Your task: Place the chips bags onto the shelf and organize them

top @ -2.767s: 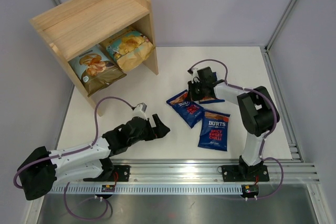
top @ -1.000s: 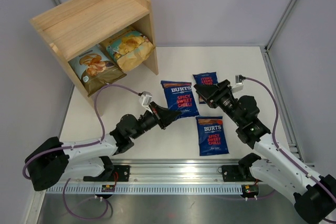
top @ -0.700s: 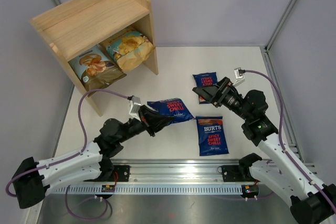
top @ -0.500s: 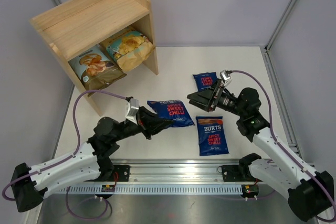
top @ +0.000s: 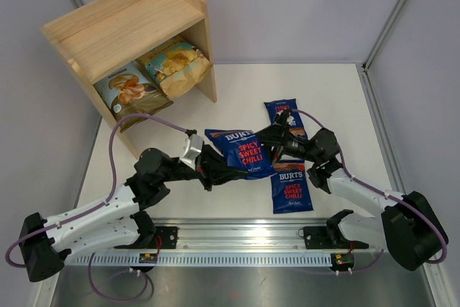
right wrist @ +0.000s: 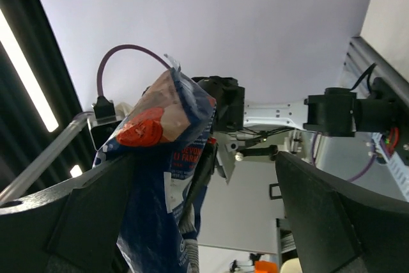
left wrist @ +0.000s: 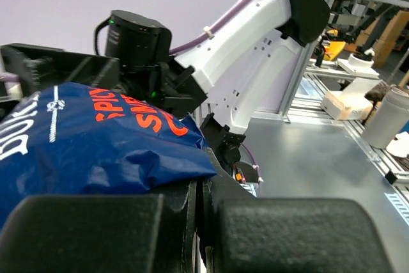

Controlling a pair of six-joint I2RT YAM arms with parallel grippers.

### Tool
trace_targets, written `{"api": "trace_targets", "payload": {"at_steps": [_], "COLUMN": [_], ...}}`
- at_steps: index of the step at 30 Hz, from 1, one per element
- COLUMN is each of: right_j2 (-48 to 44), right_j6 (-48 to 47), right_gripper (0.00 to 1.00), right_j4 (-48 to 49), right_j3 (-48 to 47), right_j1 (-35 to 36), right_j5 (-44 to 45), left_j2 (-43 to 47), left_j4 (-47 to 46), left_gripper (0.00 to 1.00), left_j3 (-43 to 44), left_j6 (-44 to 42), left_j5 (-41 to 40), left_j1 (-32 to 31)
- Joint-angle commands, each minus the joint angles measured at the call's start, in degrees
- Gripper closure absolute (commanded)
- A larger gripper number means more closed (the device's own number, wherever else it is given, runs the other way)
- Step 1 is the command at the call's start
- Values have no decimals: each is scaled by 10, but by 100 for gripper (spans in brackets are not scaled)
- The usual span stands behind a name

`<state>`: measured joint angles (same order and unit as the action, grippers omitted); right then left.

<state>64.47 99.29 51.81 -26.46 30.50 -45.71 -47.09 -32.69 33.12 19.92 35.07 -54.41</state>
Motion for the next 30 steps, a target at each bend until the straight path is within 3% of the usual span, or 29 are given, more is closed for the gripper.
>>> {"api": "trace_targets", "payload": {"at_steps": [1, 9, 17, 21, 30], "right_j2": [27, -26, -124, -167, -165], "right_j6": [82, 109, 100, 89, 53], "right_gripper": [1, 3, 4, 2, 1], "right_j4": [147, 152, 46, -2, -104], "right_j3": [-3, 59, 107, 94, 68], "right_j1": [9, 2, -7, -6, -6], "right_j5": [17, 87, 166, 172, 125], "left_j2": [-34, -26, 9, 2, -34], "left_j4": [-40, -24, -42, -59, -94], "left_gripper": [100, 100, 100, 100, 100], "left_j3": [31, 7, -20, -23, -3], "left_j6": [3, -7, -1, 4, 13], "left_j5": [63, 20, -21, -17, 9], "left_j1": [0, 0, 0, 0, 0]}}
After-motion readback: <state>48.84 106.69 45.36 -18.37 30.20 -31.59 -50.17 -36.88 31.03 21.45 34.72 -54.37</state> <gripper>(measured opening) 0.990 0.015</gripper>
